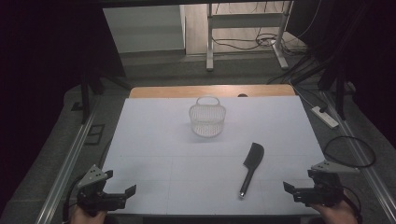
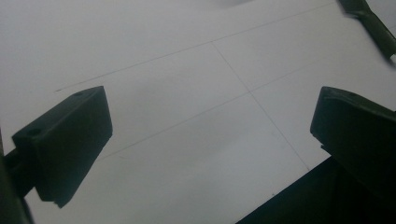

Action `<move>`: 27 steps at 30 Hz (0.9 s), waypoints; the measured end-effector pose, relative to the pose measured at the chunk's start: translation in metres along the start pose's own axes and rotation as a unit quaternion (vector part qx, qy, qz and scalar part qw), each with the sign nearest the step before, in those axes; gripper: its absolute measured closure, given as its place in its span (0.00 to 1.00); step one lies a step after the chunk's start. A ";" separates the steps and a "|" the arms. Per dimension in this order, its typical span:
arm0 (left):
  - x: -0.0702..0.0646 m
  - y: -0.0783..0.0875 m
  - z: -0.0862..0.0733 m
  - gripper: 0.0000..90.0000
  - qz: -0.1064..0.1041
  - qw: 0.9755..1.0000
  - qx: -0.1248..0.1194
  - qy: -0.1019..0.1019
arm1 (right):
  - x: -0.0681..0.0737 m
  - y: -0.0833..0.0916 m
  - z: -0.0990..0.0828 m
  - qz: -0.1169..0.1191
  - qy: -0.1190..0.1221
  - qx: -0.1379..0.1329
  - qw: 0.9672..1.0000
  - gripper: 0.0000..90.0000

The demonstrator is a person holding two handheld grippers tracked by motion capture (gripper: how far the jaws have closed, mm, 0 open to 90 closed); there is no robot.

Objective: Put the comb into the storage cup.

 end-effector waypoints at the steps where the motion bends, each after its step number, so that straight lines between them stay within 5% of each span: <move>1: 0.000 0.000 0.000 0.00 0.000 1.000 0.000 0.001 | 0.000 0.000 0.000 0.000 0.001 0.000 1.000 0.00; 15: 0.001 0.000 0.000 0.00 -0.002 1.000 -0.002 0.005 | 0.009 -0.005 0.004 0.010 0.030 0.005 0.999 0.00; 27: 0.002 0.001 0.000 0.00 -0.002 1.000 -0.004 0.007 | 0.014 -0.008 0.011 0.057 0.027 -0.004 0.998 0.00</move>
Point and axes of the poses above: each handheld gripper's, and its own axes: y roughly backward along the jaws, z roughly out of its top, x roughly to its left, the point moved 5 cm from there along -y, roughly forward along the jaws, and after that the axes turned 6 degrees about -z, right-handed, at the moved point
